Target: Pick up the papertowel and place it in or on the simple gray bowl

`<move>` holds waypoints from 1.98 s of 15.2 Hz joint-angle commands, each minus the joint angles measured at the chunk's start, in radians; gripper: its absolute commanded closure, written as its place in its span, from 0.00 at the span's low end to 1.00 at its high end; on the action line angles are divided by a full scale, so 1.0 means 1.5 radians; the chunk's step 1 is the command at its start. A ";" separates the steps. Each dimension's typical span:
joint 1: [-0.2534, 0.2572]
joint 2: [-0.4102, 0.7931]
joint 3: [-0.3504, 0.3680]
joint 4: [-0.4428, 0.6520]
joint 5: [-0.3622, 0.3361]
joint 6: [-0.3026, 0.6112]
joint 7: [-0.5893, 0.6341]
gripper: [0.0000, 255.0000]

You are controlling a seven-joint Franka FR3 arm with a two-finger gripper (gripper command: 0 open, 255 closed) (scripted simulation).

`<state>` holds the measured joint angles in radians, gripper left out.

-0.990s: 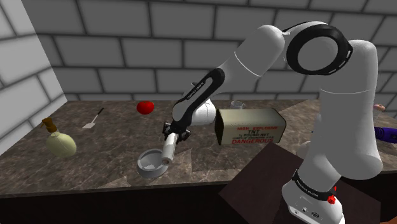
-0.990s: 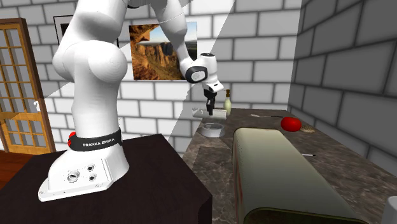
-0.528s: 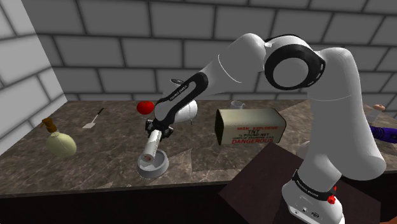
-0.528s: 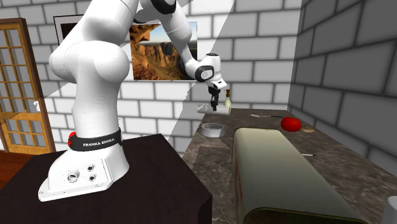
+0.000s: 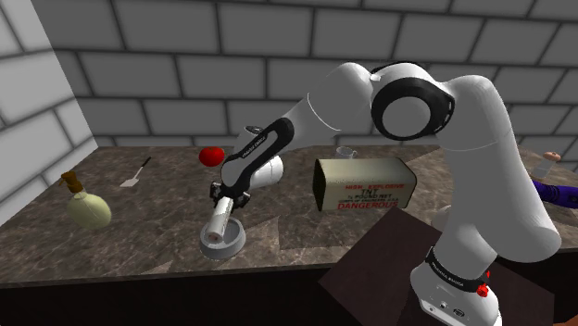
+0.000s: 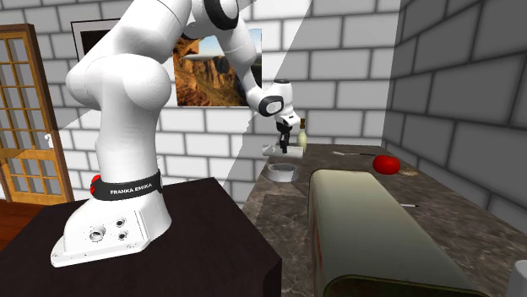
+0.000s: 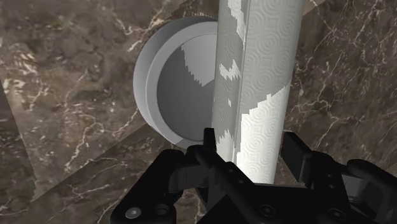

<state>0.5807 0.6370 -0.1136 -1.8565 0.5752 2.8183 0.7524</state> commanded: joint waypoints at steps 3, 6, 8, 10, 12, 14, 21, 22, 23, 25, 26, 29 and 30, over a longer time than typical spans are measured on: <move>-0.012 0.029 0.016 0.009 0.013 0.022 -0.016 1.00; -0.021 0.051 0.029 0.017 0.021 0.037 -0.027 1.00; -0.027 0.067 0.037 0.024 0.027 0.047 -0.034 1.00; -0.033 0.083 0.045 0.031 0.031 0.057 -0.042 1.00; -0.033 0.083 0.045 0.031 0.031 0.057 -0.042 1.00; -0.033 0.083 0.045 0.031 0.031 0.057 -0.042 1.00; -0.032 0.082 0.044 0.030 0.031 0.057 -0.041 0.00; -0.032 0.082 0.044 0.030 0.031 0.057 -0.041 0.00; -0.033 0.083 0.045 0.031 0.031 0.057 -0.042 0.00; -0.028 0.033 0.035 -0.010 0.028 0.046 -0.039 0.00; -0.024 0.008 0.029 -0.029 0.025 0.040 -0.037 0.00; -0.022 -0.011 0.024 -0.043 0.022 0.034 -0.034 0.00; -0.022 -0.011 0.024 -0.043 0.022 0.034 -0.034 0.00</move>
<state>0.5483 0.6245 -0.0771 -1.9175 0.6083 2.8700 0.7011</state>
